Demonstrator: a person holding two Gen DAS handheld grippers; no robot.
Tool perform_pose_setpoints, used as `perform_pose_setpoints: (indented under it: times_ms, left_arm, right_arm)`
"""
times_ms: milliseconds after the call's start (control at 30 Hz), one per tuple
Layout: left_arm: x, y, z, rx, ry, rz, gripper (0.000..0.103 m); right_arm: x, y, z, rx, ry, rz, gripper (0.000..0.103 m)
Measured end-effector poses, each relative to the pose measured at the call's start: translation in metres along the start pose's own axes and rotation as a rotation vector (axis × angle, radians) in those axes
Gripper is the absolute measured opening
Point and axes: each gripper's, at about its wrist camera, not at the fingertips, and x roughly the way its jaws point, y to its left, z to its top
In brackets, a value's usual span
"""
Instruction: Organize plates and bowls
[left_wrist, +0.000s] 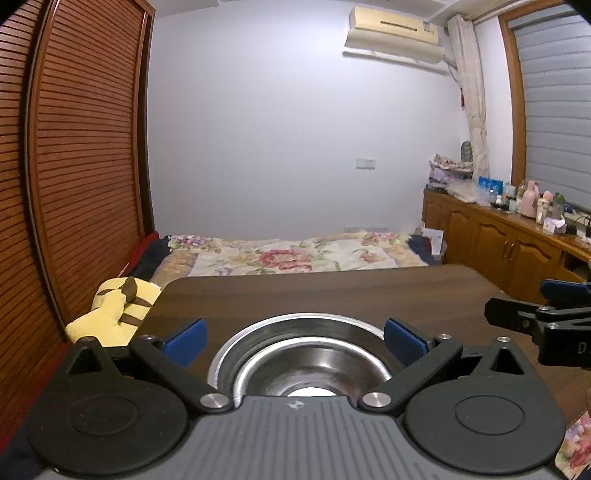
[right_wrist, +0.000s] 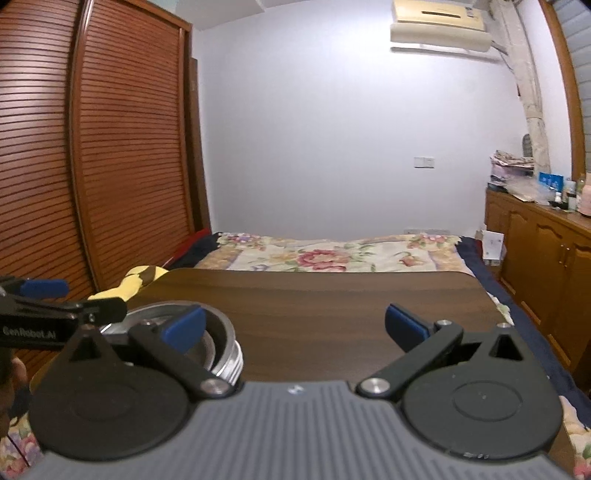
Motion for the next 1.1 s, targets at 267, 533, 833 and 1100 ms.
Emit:
perform_pose_setpoints:
  times_ms: [267,533,833,1100]
  left_arm:
    - [-0.005,-0.008,0.0,0.006,-0.009,0.021,0.103]
    - [-0.013,-0.015,-0.003,0.019,0.003,0.015,0.103]
    - [-0.02,-0.019,-0.017,0.014,0.023,0.026,0.103]
    - [-0.023,-0.022,-0.023,0.021,0.03,0.032,0.103]
  right_arm:
    - [-0.007,-0.003,-0.004,0.003,-0.002,-0.056,0.103]
    - [-0.012,-0.007,-0.009,0.012,0.003,-0.078,0.103]
    - [-0.018,-0.006,-0.016,0.006,0.006,-0.078,0.103]
    - [-0.023,-0.002,-0.022,0.008,0.021,-0.073,0.103]
